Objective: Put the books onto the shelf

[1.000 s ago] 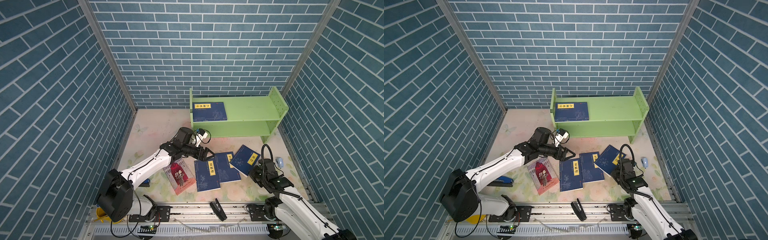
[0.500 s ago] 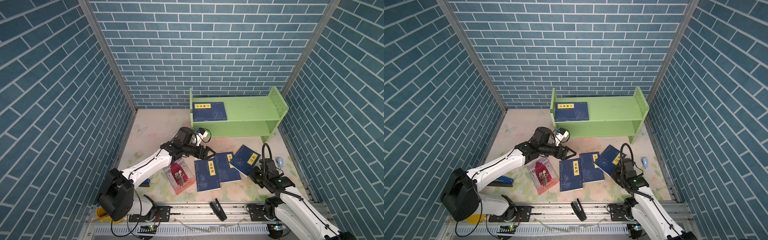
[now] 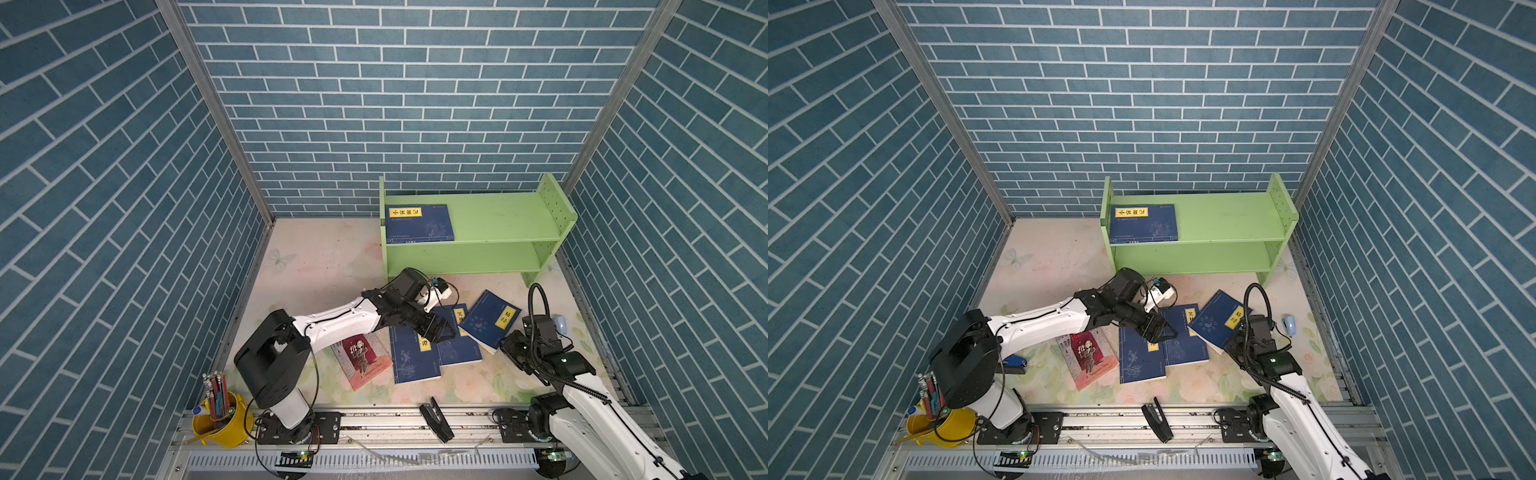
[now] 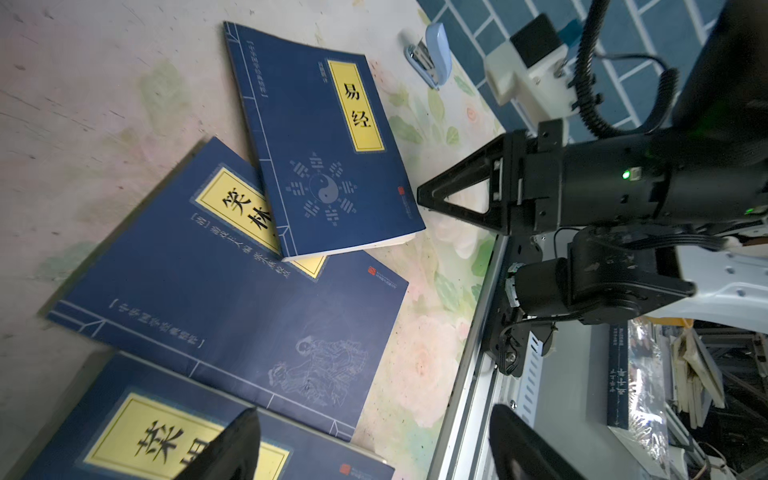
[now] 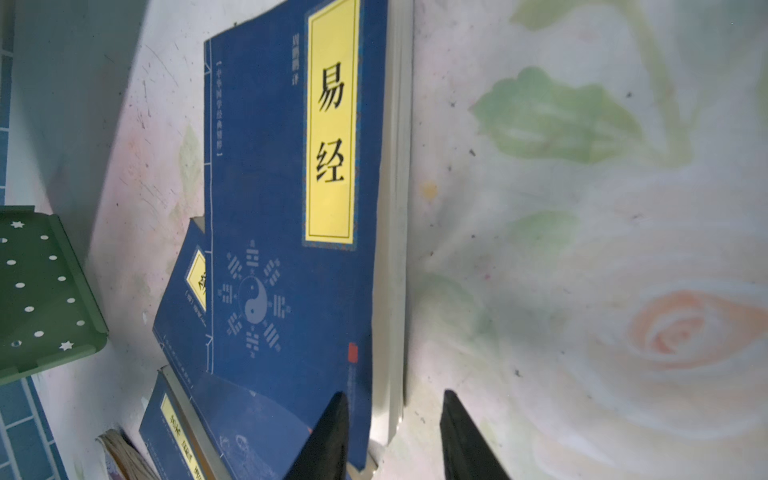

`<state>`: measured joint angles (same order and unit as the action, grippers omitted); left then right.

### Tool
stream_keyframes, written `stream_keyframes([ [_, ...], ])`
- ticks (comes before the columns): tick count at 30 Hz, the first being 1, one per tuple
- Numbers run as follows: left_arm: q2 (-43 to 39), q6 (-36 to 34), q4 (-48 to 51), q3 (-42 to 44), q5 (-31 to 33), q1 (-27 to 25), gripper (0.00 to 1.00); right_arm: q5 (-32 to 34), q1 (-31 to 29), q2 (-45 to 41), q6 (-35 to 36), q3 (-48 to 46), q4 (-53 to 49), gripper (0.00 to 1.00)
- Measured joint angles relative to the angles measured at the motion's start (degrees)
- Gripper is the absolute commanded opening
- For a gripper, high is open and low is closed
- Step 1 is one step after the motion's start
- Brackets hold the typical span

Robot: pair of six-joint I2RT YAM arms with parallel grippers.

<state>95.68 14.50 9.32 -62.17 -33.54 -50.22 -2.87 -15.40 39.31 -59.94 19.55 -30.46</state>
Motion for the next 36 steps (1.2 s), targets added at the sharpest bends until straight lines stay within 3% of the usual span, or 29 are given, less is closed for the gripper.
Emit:
stream_keyframes([
  [7, 5.16, -1.73, -3.32, -2.86, 7.63, -4.57, 0.87, -0.83, 3.52, -2.32, 0.02, -1.33, 2.56, 0.42],
  [14, 11.69, -3.04, -7.19, -8.22, 11.74, -5.40, 0.86, -3.43, 6.86, -2.34, 0.42, -1.79, 4.66, 0.42],
  [24, 18.25, -2.27, -8.04, -11.54, 14.62, -6.29, 0.85, -7.39, 9.20, -0.24, 0.50, -2.27, 7.63, 0.42],
  [36, 23.65, 0.11, -5.35, -16.59, 13.60, -6.45, 0.84, -10.03, 10.56, 4.11, 3.56, -2.25, 8.17, 0.43],
])
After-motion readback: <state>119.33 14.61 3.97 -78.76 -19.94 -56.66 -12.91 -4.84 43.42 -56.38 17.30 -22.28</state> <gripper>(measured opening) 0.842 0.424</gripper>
